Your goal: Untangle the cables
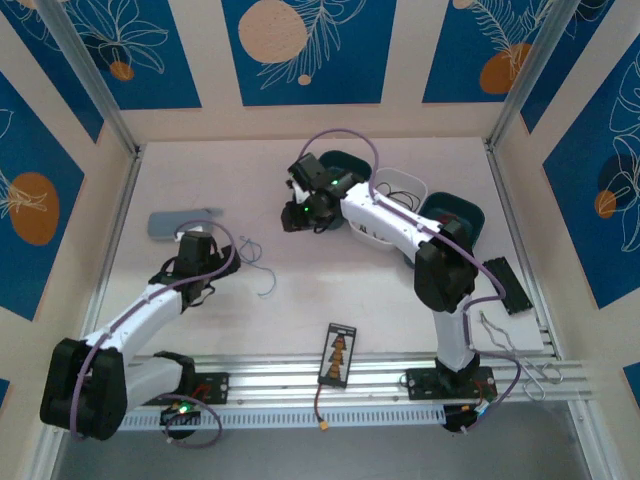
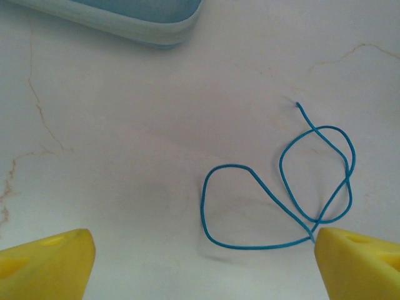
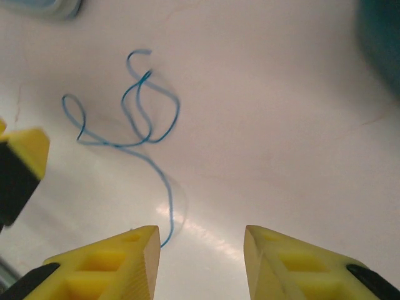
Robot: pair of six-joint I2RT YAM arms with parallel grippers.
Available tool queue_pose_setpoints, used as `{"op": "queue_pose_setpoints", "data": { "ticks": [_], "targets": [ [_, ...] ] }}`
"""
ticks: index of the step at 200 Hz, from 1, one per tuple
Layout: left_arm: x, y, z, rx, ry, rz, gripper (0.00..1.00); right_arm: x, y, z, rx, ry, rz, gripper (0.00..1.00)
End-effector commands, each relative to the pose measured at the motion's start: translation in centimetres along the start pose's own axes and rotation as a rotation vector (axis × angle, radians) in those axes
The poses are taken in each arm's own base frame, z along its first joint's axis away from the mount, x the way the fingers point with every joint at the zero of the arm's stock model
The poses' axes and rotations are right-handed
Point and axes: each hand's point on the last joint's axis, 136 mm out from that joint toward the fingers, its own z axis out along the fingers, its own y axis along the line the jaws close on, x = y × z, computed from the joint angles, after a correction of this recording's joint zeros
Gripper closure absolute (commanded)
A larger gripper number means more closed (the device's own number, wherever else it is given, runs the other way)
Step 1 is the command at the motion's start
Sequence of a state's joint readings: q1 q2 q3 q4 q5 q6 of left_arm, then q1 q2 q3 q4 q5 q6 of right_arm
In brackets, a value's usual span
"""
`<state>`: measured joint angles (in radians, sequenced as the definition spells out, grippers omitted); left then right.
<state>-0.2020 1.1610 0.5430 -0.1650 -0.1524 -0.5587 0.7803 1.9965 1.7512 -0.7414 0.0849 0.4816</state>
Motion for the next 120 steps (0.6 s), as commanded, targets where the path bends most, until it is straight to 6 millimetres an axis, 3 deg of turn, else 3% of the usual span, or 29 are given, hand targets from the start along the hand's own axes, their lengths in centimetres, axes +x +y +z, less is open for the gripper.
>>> {"op": "queue_pose_setpoints", "data": {
  "ticks": [1,34,55,120],
  "targets": [
    [-1.5,-1.3,0.0,0.070,0.012,0.006,0.12,2.4,1.9,1.8,-0.044,0.066,0.004,0.59],
    [-2.0,-1.6,0.5,0.095,0.014,-0.020,0.14,6.3,3.0,4.3,-0.020,0.171,-0.027,0.56],
    [-1.9,-1.6,0.9,0.096,0.023,-0.035,0.15,7.9,3.4,5.6,-0.017,0.213,-0.034,0.55],
    [-1.5,-1.2,1.1,0.091,0.031,-0.050,0.12,8.1,3.0,9.3,0.031,0.244,-0.048,0.52]
  ]
}}
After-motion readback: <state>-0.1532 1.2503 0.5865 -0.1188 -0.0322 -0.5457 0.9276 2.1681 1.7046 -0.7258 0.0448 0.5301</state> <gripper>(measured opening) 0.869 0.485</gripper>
